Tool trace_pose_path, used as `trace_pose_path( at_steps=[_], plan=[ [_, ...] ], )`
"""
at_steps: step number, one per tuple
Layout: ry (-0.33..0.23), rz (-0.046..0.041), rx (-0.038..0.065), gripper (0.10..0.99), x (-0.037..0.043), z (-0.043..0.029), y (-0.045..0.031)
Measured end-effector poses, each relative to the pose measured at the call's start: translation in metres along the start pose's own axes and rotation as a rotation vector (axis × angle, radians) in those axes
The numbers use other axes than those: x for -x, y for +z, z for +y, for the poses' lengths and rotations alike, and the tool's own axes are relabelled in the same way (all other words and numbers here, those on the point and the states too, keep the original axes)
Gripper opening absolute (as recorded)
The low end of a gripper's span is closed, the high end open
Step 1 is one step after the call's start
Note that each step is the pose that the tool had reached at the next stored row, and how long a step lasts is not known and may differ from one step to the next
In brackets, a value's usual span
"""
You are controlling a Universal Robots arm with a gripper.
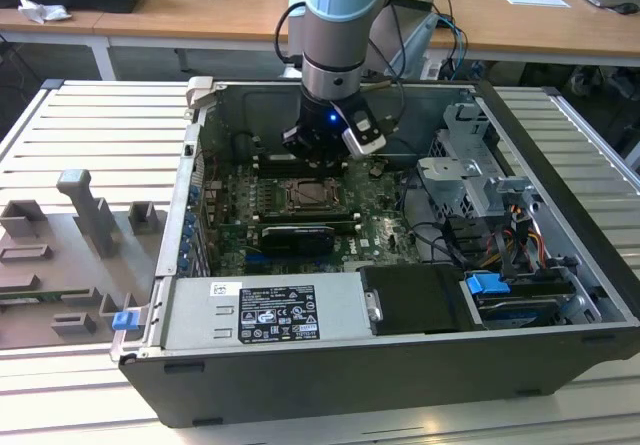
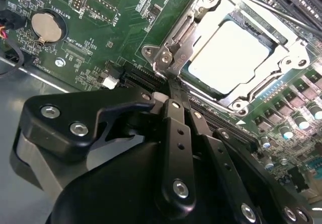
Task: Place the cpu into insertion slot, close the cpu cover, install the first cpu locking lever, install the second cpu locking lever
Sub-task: 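Install the first cpu locking lever, then install the second cpu locking lever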
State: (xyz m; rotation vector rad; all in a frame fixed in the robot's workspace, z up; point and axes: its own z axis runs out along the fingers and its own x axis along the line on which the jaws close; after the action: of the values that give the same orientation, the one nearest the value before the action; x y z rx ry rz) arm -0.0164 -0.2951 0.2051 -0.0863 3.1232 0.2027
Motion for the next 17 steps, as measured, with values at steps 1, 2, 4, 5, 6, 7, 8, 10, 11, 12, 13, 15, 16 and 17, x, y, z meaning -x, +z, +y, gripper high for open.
trace_pose_path(
  at_steps=[1, 2, 4, 5, 6, 7, 8, 10, 11, 12, 13, 15, 16, 17],
  plan=[
    [0.0, 0.0001, 0.0, 0.106, 0.0, 0.0004, -0.0035],
    [0.0, 0.0002, 0.0, 0.106, 0.0001, 0.001, -0.0076],
    [0.0, 0.0001, 0.0, 0.106, 0.0002, 0.0014, -0.0119],
    [0.0, 0.0002, 0.0, 0.106, 0.0001, 0.0009, -0.012],
    [0.0, 0.0002, 0.0, 0.106, 0.0, -0.0003, -0.0122],
    [0.0, 0.0003, 0.0, 0.106, 0.0, -0.0016, -0.0124],
    [0.0, 0.0002, 0.0, 0.106, -0.0001, -0.003, -0.0126],
    [0.0, 0.0002, 0.0, 0.106, -0.0002, -0.0045, -0.0128],
    [0.0, 0.0002, 0.0, 0.106, -0.0002, -0.0049, -0.0128],
    [0.0, 0.0002, 0.0, 0.106, -0.0002, -0.0055, -0.0129],
    [0.0, 0.0002, 0.0, 0.106, -0.0003, -0.0059, -0.0129],
    [0.0, 0.0002, 0.0, 0.106, -0.0003, -0.0067, -0.013],
    [0.0, 0.0001, 0.0, 0.106, -0.0003, -0.0069, -0.013],
    [0.0, 0.0002, 0.0, 0.106, -0.0004, -0.0074, -0.0131]
  ],
)
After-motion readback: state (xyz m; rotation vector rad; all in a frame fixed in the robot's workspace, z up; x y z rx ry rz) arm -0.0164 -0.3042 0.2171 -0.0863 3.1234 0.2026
